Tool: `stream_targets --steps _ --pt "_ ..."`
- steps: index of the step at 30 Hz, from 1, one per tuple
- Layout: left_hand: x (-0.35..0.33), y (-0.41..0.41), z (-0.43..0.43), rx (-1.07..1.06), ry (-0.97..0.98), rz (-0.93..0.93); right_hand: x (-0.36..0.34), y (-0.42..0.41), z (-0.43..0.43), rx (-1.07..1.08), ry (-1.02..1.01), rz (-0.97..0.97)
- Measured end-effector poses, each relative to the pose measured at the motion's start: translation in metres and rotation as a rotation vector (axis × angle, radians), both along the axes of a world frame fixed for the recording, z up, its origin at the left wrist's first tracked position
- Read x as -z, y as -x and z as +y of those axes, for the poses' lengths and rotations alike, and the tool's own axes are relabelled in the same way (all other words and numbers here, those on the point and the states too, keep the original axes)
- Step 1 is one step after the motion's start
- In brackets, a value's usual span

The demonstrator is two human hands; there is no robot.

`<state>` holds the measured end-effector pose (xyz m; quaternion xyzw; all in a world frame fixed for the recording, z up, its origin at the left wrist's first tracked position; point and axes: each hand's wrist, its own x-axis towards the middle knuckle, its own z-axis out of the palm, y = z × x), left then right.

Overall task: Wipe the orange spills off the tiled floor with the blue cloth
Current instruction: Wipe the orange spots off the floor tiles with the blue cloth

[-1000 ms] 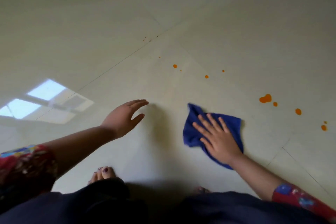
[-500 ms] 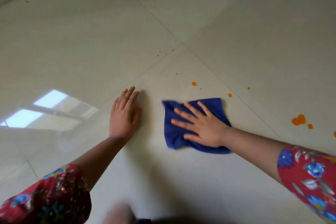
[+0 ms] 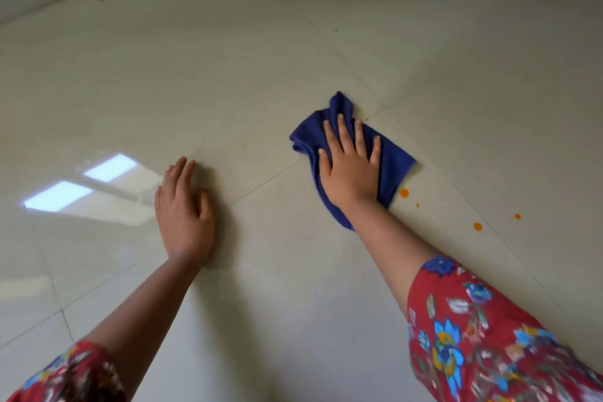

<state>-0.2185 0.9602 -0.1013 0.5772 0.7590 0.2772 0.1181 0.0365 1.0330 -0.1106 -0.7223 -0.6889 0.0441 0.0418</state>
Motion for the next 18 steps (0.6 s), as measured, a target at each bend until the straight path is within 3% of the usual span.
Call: stream_targets --steps 2,5,6,7,10,11,15,18 --pt "0.0 0.006 0.009 -0.029 -0.008 0.006 -0.001 0.014 -0.014 -0.132 -0.007 -0.003" --pt "0.001 0.009 0.026 -0.109 -0.029 -0.027 -0.003 0.02 -0.025 -0.717 0.038 -0.01" --pt "0.001 0.01 0.033 -0.131 -0.032 -0.038 -0.002 0.021 -0.007 -0.801 0.03 -0.017" --pt "0.002 0.01 0.038 -0.144 -0.03 -0.05 0.0 0.022 0.012 -0.743 0.017 -0.025" --pt "0.001 0.005 0.048 -0.15 -0.016 -0.097 -0.001 0.048 0.057 -0.207 0.006 -0.01" --pt "0.001 0.004 0.053 -0.141 -0.026 -0.115 -0.001 0.066 0.064 -0.192 0.017 -0.006" --pt "-0.001 -0.006 0.067 -0.115 -0.091 -0.201 -0.001 0.098 0.07 -0.672 0.048 -0.006" --pt "0.002 -0.026 0.082 -0.061 -0.04 -0.201 0.0 0.069 0.114 -0.516 0.027 0.008"
